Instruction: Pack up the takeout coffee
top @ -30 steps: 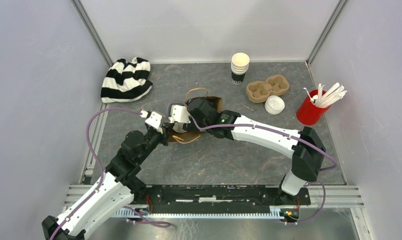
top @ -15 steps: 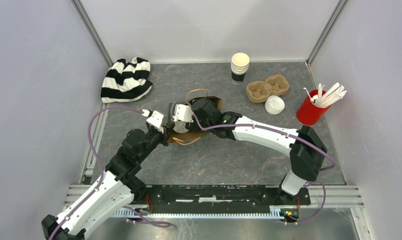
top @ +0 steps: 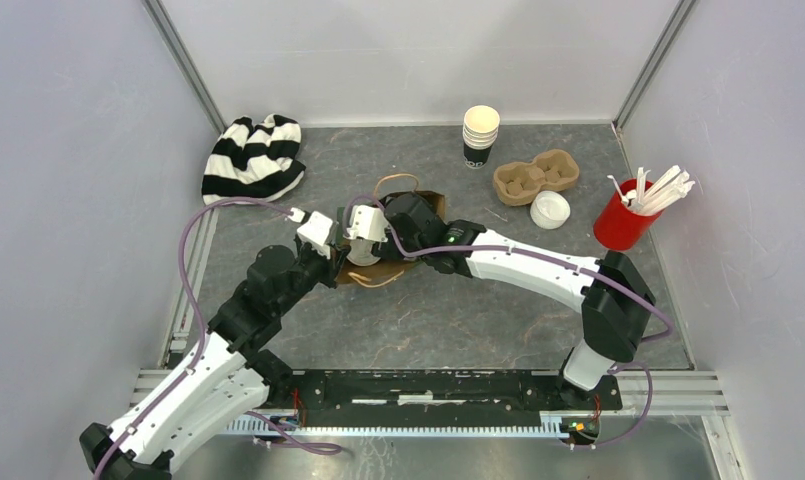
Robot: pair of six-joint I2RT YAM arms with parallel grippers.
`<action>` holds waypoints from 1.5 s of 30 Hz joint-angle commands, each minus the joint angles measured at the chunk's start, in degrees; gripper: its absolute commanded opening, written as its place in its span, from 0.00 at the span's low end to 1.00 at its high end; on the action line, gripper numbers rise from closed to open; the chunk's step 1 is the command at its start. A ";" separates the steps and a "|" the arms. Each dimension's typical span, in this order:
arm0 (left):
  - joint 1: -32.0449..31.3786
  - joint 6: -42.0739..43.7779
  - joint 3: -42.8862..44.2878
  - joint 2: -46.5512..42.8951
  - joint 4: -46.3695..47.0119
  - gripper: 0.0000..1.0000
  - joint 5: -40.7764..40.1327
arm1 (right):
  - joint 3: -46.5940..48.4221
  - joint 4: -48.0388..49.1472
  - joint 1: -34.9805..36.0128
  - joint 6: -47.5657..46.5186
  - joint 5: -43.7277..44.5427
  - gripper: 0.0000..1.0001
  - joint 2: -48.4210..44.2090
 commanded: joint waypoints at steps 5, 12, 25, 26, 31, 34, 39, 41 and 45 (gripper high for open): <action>0.11 -6.26 11.15 1.32 -8.15 0.02 7.71 | 5.48 -7.52 1.06 3.27 -0.73 0.71 -1.45; 0.10 -13.86 17.03 3.80 -12.96 0.02 13.67 | 6.68 -16.68 4.58 8.50 -3.46 0.71 -3.20; 0.06 -29.54 20.07 2.55 -21.28 0.02 9.62 | 6.55 -28.14 5.95 14.24 -11.26 0.72 -2.73; 0.10 -30.23 20.88 2.82 -22.47 0.02 7.59 | 7.29 -29.10 5.92 14.35 -11.67 0.72 -1.50; 0.11 -32.07 24.86 6.58 -26.25 0.02 -0.24 | 7.12 -28.88 5.85 13.77 -12.76 0.73 3.24; 0.08 -33.27 25.51 8.46 -26.89 0.02 -2.95 | 6.09 -25.89 5.27 13.30 -13.95 0.73 5.19; 0.08 -35.20 25.71 9.94 -28.58 0.02 -5.97 | 6.25 -24.02 3.67 13.10 -17.47 0.73 9.39; 0.10 -35.45 25.12 9.94 -28.63 0.02 -6.15 | 6.48 -24.27 3.52 13.10 -17.98 0.73 10.25; 0.06 -35.99 23.89 9.46 -28.03 0.02 -5.78 | 11.43 -28.03 3.55 13.82 -18.77 0.81 8.51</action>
